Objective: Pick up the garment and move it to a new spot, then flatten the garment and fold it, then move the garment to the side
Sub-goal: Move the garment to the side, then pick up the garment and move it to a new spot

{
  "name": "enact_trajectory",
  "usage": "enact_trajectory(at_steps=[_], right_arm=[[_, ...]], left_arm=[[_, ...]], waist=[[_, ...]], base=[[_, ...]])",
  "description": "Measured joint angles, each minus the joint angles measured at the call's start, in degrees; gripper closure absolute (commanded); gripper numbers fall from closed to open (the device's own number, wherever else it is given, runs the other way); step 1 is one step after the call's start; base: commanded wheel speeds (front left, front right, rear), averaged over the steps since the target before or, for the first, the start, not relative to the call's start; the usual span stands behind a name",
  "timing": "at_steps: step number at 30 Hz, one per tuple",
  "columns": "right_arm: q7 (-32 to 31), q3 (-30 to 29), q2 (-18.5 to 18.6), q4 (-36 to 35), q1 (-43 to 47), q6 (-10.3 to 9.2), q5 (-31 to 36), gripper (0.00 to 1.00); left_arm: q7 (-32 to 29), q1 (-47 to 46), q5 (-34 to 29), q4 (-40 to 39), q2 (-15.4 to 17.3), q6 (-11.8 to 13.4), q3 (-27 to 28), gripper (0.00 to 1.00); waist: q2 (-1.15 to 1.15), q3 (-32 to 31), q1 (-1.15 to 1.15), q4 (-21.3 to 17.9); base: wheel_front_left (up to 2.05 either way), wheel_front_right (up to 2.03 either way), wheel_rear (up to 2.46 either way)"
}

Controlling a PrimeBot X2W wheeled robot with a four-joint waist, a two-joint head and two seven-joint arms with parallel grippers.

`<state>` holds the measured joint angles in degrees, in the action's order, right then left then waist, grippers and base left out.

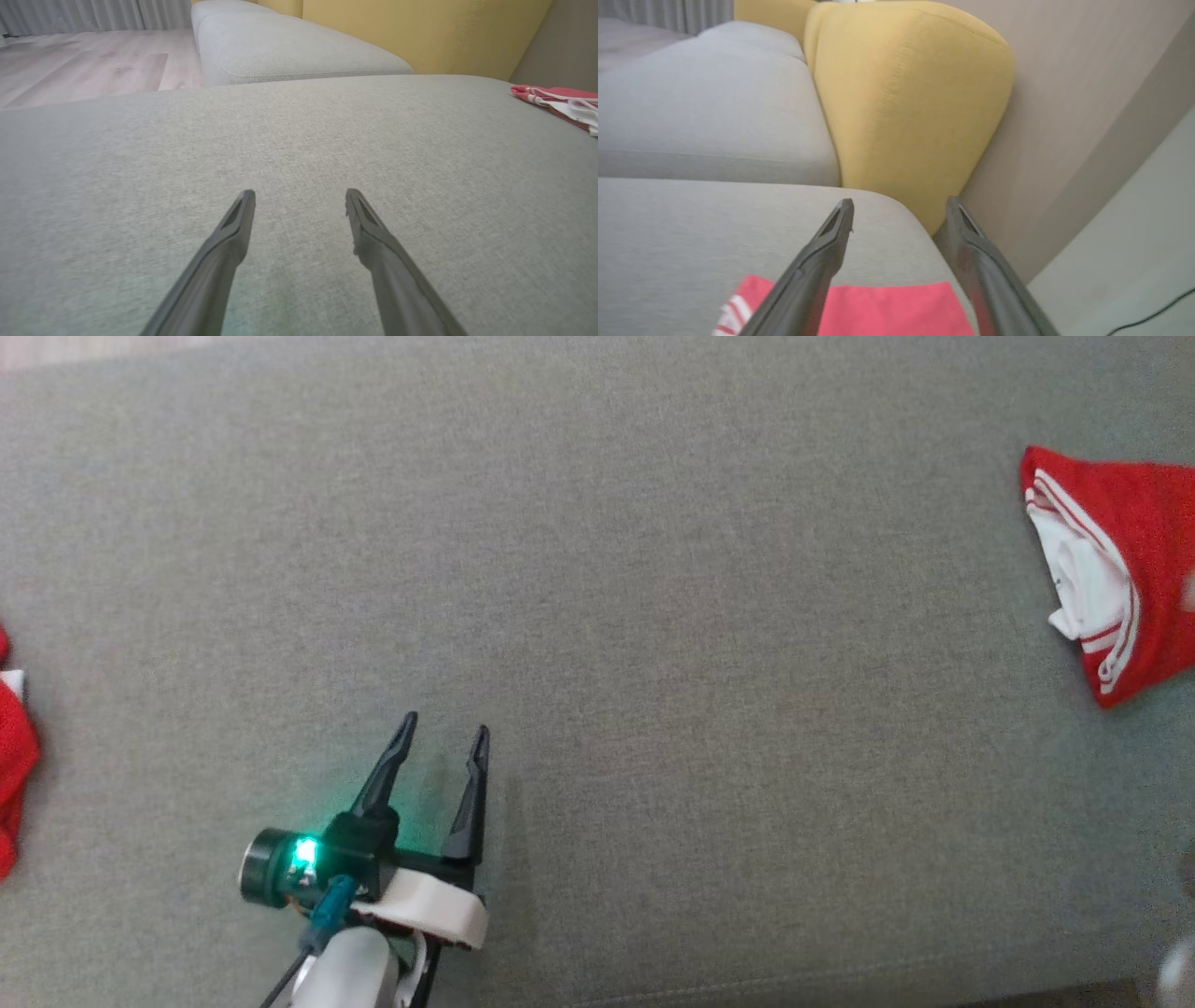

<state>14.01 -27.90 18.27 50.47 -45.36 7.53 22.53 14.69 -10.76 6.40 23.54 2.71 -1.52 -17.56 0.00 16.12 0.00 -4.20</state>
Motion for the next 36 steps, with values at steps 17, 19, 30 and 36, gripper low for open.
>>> enact_trajectory(at_steps=[17,19,30,36], right_arm=[[0.36,21.34,-14.97,-16.34,25.83,0.00,-21.06,0.00],[0.36,22.36,-15.03,-16.36,27.92,0.00,-22.60,0.00],[0.36,25.66,-15.41,-18.64,33.68,0.00,-29.83,0.00],[0.36,25.86,-15.47,-19.82,35.72,0.00,-30.93,0.00]], left_arm=[[0.00,4.92,0.68,-0.47,0.02,3.12,2.96,0.00],[0.00,5.59,0.68,-0.32,0.02,3.37,3.32,0.00],[0.00,8.22,0.59,-0.27,0.03,4.75,8.55,0.00],[0.00,9.65,0.59,-0.78,0.05,5.06,10.25,0.00]], waist=[[0.00,-9.68,-0.02,5.77],[0.00,-10.60,-0.01,6.43],[0.00,-15.18,-0.01,7.28],[0.00,-16.59,-0.01,7.13]], base=[[0.00,0.00,0.00],[0.00,0.00,0.00],[0.00,0.00,0.00],[0.00,0.00,0.00]])
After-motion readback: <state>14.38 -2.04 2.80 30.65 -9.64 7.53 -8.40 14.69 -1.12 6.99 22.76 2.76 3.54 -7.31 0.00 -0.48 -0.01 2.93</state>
